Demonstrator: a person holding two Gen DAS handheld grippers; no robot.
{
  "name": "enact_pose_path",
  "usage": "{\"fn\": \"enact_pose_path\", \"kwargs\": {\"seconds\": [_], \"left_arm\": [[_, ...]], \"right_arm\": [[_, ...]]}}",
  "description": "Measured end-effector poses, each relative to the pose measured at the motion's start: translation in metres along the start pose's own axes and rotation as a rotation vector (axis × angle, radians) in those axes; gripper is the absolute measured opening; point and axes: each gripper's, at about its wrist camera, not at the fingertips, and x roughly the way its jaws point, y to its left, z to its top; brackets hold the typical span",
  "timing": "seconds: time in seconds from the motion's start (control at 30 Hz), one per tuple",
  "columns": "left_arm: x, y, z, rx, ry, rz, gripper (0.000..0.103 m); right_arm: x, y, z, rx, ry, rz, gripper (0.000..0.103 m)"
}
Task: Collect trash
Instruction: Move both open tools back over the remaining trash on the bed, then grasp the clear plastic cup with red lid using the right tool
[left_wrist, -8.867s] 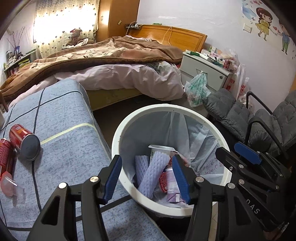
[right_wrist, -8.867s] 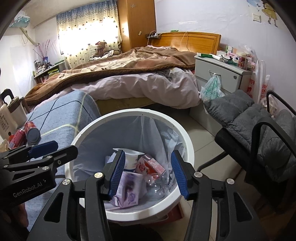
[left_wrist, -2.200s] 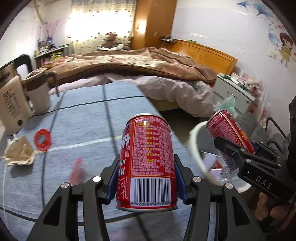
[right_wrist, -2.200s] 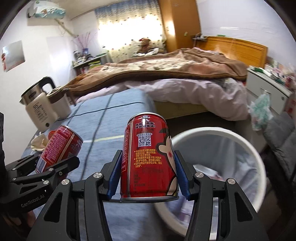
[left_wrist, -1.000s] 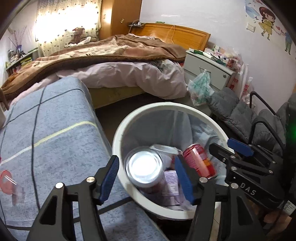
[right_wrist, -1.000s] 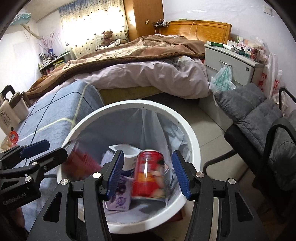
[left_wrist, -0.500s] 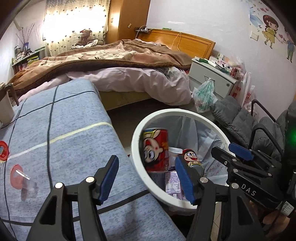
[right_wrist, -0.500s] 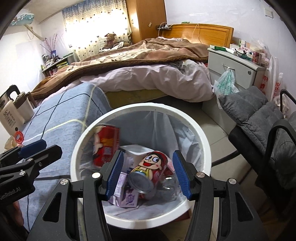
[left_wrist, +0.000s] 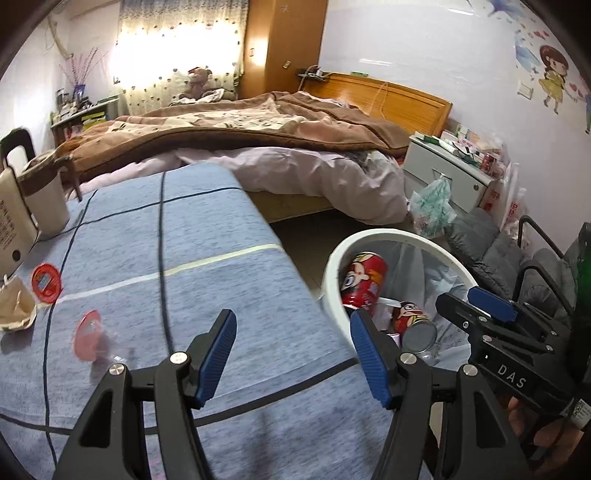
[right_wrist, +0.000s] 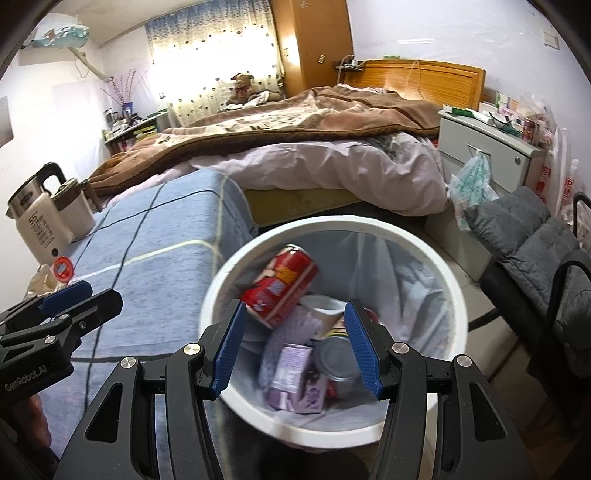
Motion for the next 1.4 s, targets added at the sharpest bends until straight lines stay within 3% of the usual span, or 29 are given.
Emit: {"fn": "enact_pose_path", "kwargs": {"seconds": [0.77, 1.0, 1.2, 1.4], "left_arm": [[-0.043, 0.118, -0.036, -0.172, -0.045, 0.177, 0.067], [-0.056, 0.161, -0.048, -0.244, -0.048, 0.236, 0.067], [-0.063, 0.191, -0.053, -0.285, -0.047, 0.280, 0.067], [-0.066, 0.219, -0.055, -0.321, -0.050, 0.303, 0.069]], "right_arm": [[0.020, 0.114, -0.010, -0.173, 0.020, 0.226, 0.056], [0.034, 0.163, -0.018, -0.290, 0.065, 0.287, 0.056], [0.049, 0.194, -0.020, -0.338, 0.125, 0.390, 0.057], [0.061, 0.223, -0.024, -0.420, 0.142, 0.405, 0.060]]}}
